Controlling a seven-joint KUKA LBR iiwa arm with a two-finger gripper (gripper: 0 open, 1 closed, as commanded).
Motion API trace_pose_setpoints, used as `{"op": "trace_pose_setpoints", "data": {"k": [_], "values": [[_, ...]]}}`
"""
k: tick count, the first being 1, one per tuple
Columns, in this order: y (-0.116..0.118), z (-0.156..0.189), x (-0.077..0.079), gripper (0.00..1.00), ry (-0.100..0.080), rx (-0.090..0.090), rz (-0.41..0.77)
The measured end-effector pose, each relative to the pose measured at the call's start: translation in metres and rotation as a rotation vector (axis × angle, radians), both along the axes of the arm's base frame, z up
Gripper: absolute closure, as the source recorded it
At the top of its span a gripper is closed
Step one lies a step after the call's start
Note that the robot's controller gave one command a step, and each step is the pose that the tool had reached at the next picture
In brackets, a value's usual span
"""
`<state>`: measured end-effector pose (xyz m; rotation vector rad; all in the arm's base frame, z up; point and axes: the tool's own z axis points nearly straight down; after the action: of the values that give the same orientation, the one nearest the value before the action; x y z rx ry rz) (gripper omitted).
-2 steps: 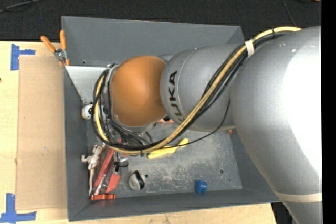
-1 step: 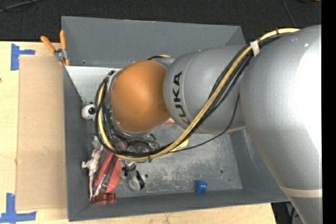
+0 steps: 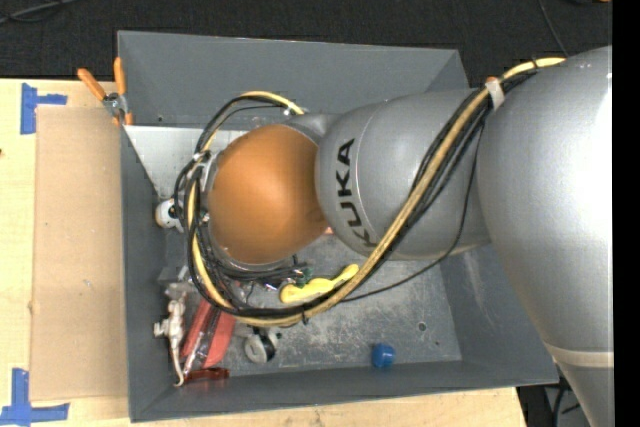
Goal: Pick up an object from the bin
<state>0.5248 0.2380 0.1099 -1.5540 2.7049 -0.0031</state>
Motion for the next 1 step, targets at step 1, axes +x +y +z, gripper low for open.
{"op": "trace_pose_setpoints", "data": {"k": [1], "values": [[-0.0010,-0.0382,0.0007,0.00,0.011,-0.008,-0.029]]}}
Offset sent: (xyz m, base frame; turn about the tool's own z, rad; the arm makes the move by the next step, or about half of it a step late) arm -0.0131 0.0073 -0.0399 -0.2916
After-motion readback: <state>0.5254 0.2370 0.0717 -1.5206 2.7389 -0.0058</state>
